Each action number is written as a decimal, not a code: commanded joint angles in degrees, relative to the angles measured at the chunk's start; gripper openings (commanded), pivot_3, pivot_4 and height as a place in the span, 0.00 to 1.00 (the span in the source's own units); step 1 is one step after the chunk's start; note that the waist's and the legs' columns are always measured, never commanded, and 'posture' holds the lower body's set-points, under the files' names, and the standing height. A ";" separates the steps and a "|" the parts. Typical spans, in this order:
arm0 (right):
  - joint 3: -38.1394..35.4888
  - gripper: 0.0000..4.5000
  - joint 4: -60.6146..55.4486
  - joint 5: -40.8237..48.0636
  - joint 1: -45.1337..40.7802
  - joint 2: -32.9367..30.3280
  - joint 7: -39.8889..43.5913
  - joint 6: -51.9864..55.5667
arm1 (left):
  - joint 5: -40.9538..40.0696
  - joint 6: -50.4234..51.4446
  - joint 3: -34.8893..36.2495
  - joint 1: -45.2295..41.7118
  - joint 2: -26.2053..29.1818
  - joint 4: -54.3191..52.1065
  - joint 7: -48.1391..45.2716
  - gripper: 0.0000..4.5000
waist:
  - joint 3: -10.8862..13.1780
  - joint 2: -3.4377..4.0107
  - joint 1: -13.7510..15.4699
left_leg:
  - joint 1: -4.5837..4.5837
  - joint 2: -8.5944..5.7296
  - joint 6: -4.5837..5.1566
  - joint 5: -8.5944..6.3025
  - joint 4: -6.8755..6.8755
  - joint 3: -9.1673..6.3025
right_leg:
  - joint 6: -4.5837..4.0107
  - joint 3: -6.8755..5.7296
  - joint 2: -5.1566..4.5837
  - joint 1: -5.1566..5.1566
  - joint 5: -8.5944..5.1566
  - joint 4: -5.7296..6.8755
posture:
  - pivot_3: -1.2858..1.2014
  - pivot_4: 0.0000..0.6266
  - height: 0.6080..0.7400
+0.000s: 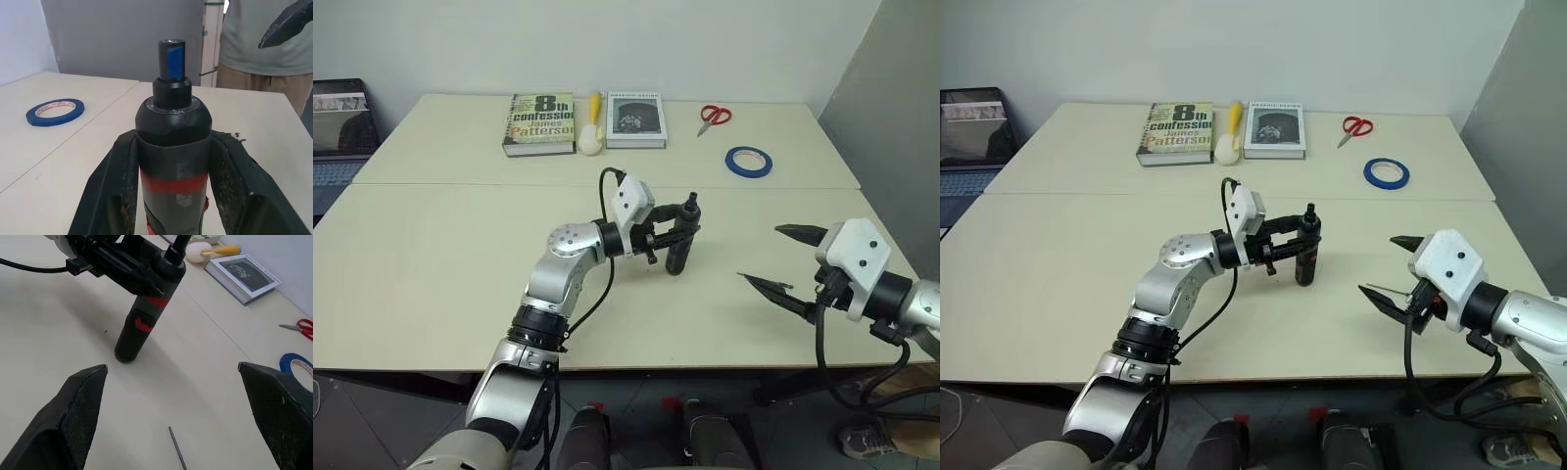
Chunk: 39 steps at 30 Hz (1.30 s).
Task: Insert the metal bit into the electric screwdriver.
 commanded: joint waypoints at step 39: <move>41.36 1.00 46.60 -20.06 -40.16 -14.34 33.31 -3.07 | -2.84 0.27 -1.43 4.59 1.37 -11.99 -0.31 0.37 | 0.12 0.19 -0.20 | 0.26 0.03 0.01 -0.01 -0.59 0.16 | 0.01 0.01 -0.04 0.30 0.01 -0.85 | 0.52 0.24 1.00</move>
